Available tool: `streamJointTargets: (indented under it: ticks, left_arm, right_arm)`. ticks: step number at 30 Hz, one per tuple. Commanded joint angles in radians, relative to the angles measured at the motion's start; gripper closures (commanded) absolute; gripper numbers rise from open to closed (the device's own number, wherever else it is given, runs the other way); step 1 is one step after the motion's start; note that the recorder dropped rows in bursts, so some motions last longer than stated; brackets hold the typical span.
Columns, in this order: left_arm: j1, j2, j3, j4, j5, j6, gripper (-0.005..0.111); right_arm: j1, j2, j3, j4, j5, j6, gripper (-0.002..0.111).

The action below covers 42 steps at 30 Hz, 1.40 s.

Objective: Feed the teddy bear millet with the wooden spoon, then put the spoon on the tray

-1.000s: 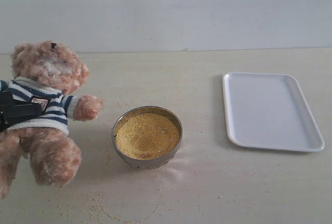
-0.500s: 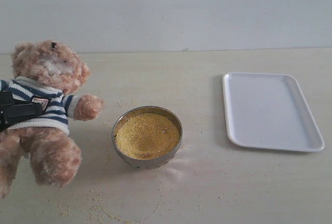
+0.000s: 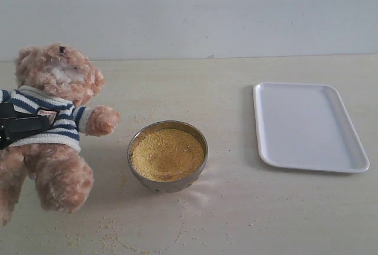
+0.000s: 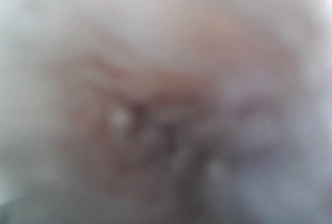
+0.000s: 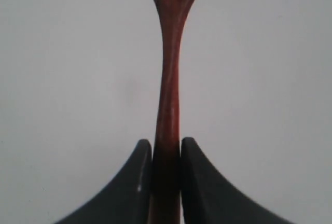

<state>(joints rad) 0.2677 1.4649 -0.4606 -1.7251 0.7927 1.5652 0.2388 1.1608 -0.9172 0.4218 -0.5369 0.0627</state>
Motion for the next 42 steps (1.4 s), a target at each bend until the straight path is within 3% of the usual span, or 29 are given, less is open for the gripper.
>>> streamJointTargets:
  ticks: [1,5,8,10,16,28,33,37,42]
  left_arm:
    - [0.001,-0.002,0.0,-0.019,0.026,-0.005,0.102]
    - [0.001,-0.002,0.0,-0.019,0.026,-0.001,0.102]
    - [0.001,-0.002,0.0,-0.019,0.022,-0.001,0.102]
    - [0.001,-0.002,0.0,-0.019,0.022,-0.001,0.102]
    - [0.001,-0.002,0.0,-0.019,0.02,-0.001,0.102]
    - [0.001,-0.002,0.0,-0.019,0.018,-0.001,0.102]
    - [0.001,-0.002,0.0,-0.019,0.018,-0.001,0.102]
    - [0.001,-0.002,0.0,-0.019,0.018,0.001,0.102]
    - [0.001,-0.002,0.0,-0.019,0.018,0.001,0.102]
  right_arm:
    - [-0.001,-0.042,-0.003,-0.071,0.008,-0.3,0.108]
    - [-0.001,-0.069,-0.003,-0.166,0.141,-0.896,0.108]
    - [-0.001,-0.042,-0.003,-0.166,0.395,-1.512,0.108]
    - [-0.001,-0.022,-0.003,-0.161,0.443,-1.699,0.108]
    - [0.001,-0.012,-0.003,-0.163,0.421,-1.814,0.108]
    - [0.001,-0.008,-0.003,0.777,0.245,-0.841,0.108]
    - [0.001,0.016,-0.003,0.825,0.18,-0.302,0.108]
    - [0.001,0.028,-0.003,0.824,0.174,-0.002,0.108]
    - [0.001,0.039,-0.003,0.801,0.122,0.623,0.108]
